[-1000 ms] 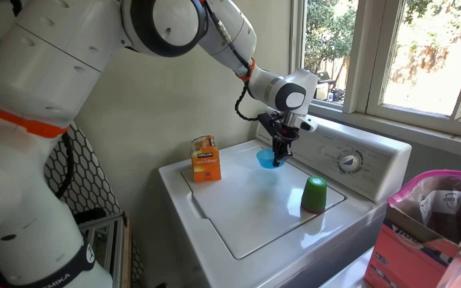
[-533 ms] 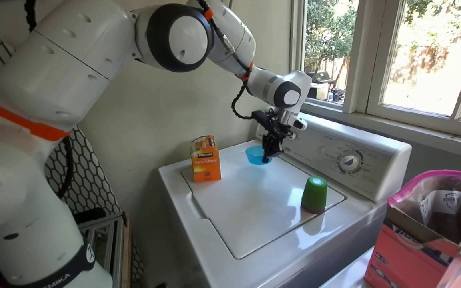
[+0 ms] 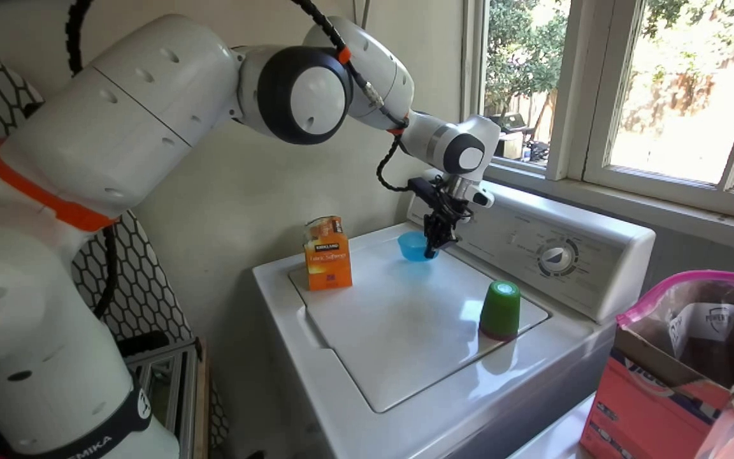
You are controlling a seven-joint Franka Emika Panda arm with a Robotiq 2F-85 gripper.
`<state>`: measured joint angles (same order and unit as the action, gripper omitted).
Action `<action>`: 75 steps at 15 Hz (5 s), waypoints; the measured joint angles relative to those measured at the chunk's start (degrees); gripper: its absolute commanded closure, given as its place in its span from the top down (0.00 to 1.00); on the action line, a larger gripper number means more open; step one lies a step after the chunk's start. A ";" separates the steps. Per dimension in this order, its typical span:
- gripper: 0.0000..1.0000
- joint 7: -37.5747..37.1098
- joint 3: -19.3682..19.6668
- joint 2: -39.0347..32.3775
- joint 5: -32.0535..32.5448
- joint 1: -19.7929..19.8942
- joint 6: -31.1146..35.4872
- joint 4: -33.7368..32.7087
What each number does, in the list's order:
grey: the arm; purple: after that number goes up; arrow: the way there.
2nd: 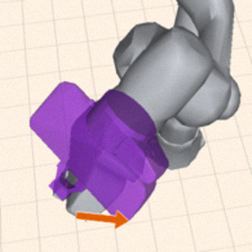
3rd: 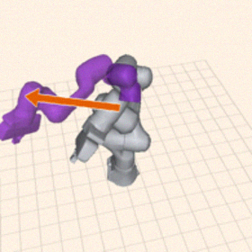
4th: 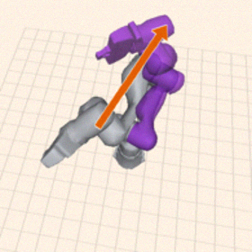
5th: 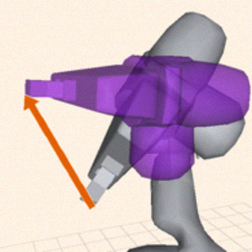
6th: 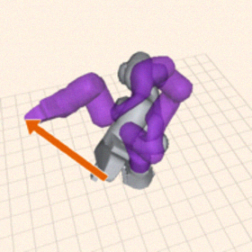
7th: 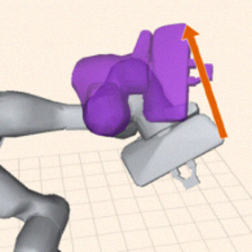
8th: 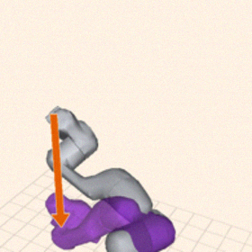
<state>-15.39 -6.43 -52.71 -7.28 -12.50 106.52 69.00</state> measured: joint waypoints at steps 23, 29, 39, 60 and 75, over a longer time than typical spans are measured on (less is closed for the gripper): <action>0.81 5.28 -1.27 -3.66 -4.60 3.18 -0.31 -0.89; 1.00 0.71 0.34 1.35 -5.03 3.56 3.05 6.09; 1.00 -11.19 1.35 16.71 -12.55 4.61 28.23 31.04; 1.00 -34.24 5.33 30.01 -21.13 8.12 38.69 49.81; 1.00 -45.78 11.66 31.83 -27.31 14.74 35.16 53.34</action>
<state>-61.17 5.24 -20.88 -34.59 2.23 141.68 122.35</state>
